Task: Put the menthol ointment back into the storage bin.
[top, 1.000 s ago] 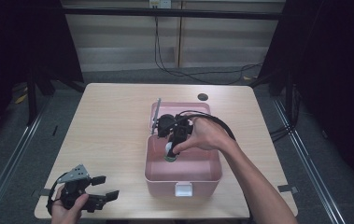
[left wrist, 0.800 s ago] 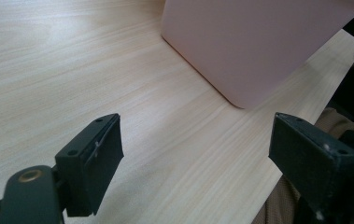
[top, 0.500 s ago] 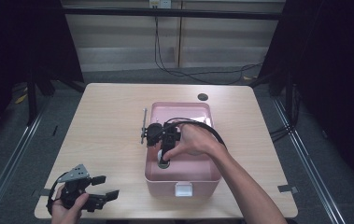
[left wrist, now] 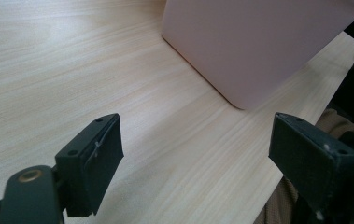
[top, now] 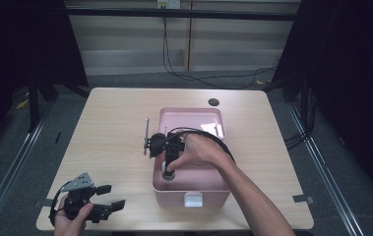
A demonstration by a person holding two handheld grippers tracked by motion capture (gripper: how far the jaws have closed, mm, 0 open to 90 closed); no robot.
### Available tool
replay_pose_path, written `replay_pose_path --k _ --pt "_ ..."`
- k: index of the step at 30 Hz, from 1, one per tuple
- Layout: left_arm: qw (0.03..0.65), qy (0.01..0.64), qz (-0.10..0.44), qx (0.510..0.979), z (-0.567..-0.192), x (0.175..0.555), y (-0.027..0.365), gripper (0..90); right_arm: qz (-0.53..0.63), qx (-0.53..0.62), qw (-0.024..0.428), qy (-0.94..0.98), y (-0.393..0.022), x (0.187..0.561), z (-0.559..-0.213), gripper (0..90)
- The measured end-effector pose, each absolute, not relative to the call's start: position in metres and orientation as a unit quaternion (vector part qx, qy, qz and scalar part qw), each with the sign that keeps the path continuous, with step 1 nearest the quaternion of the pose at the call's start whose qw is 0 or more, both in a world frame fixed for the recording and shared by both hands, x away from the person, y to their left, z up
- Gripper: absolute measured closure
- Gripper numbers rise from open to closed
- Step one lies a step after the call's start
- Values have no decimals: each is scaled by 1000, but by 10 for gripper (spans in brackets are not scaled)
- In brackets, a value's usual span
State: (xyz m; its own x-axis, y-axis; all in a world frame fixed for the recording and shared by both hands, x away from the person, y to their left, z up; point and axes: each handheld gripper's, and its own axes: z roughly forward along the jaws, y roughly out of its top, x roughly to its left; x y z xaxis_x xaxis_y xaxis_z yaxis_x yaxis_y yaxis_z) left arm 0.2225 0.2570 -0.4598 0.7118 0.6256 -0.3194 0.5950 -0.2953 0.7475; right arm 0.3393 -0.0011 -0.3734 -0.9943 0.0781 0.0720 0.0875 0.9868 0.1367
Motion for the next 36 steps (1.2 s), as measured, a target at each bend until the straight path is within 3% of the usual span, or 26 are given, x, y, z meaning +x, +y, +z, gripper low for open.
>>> replay_pose_path --k 36 --pt "458 380 21 804 -458 221 257 180 -57 -50 46 -996 11 341 -416 511"
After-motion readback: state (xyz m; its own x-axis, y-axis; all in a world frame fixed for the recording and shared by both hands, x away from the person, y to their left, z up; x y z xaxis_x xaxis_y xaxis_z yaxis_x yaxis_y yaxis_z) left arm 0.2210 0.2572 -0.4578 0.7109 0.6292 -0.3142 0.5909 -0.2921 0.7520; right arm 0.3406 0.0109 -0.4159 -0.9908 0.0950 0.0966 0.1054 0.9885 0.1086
